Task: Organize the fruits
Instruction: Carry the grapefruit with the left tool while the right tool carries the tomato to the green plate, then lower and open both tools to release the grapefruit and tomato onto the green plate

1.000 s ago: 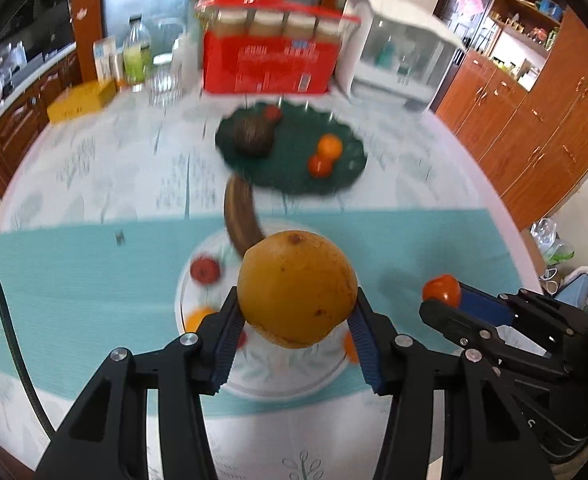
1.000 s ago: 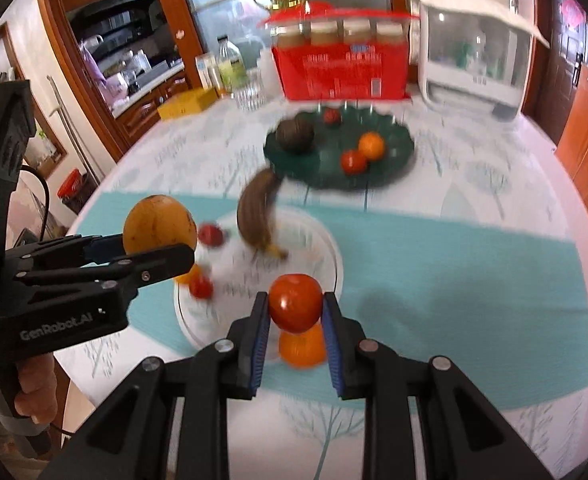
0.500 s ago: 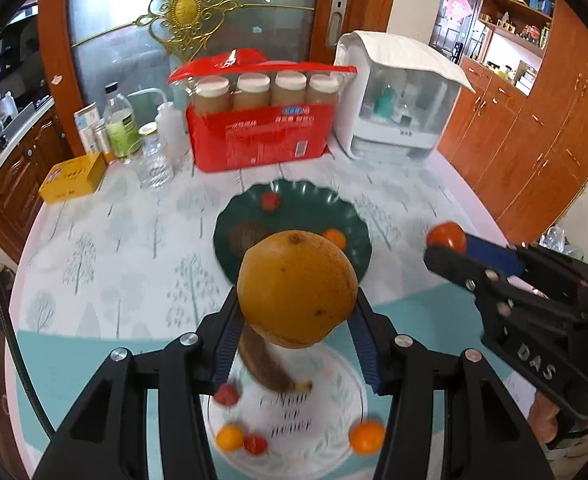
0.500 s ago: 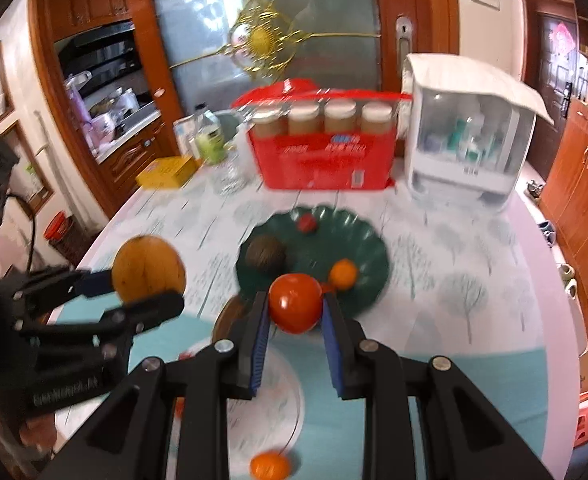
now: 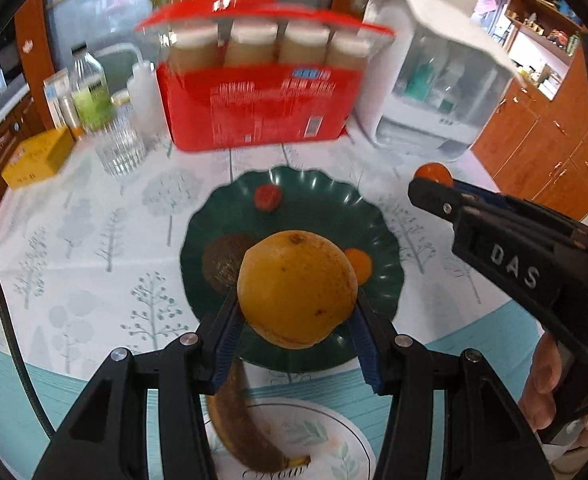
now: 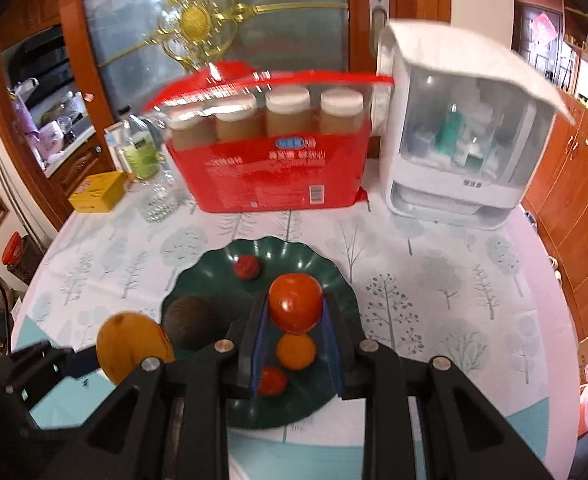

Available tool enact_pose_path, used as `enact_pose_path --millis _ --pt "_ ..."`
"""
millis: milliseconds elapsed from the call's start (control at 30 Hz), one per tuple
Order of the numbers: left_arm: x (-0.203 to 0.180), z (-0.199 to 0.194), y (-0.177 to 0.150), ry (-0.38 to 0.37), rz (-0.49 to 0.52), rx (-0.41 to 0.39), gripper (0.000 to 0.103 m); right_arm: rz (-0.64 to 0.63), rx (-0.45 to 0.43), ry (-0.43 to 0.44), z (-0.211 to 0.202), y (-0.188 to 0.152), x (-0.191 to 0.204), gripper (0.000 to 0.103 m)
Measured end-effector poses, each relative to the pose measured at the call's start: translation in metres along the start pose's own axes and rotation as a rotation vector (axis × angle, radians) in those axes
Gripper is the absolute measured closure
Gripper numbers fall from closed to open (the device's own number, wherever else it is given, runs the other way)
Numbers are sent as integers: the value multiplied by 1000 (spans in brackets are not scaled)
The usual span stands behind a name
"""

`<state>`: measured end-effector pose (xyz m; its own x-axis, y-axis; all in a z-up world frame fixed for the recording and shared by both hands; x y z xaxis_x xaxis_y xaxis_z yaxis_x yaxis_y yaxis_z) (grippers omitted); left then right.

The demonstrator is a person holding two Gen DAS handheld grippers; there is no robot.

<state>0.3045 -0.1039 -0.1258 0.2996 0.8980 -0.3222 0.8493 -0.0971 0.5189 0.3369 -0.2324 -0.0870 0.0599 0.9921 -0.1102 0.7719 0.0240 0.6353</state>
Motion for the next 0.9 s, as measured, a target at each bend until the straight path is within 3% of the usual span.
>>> enact_pose_path --millis 300,667,767,833,900 --pt "12 50 -6 -13 -25 54 53 -19 103 -3 71 -9 18 77" --pt "21 67 -11 -5 -39 88 52 -35 156 25 93 -19 29 76" --pt "21 65 -11 -16 -38 78 47 -29 157 46 92 -18 30 72" --pt "20 60 -10 -7 -34 54 34 -26 147 37 90 -18 30 58" --pt "19 53 -9 -4 -33 28 23 -25 131 37 86 -17 30 54"
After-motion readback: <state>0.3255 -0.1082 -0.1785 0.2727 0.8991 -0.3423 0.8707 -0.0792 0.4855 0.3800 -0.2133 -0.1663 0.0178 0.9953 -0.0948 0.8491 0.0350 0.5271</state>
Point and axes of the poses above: each gripper's, at about its wrist camera, not at the fingertips, and z roughly the way its jaws point, x to its left, y to its top, the point moved 4 cm from there along z, roughly the way its jaws point, and after that the axes turned 11 degrees about -y, right-handed, at the moved point
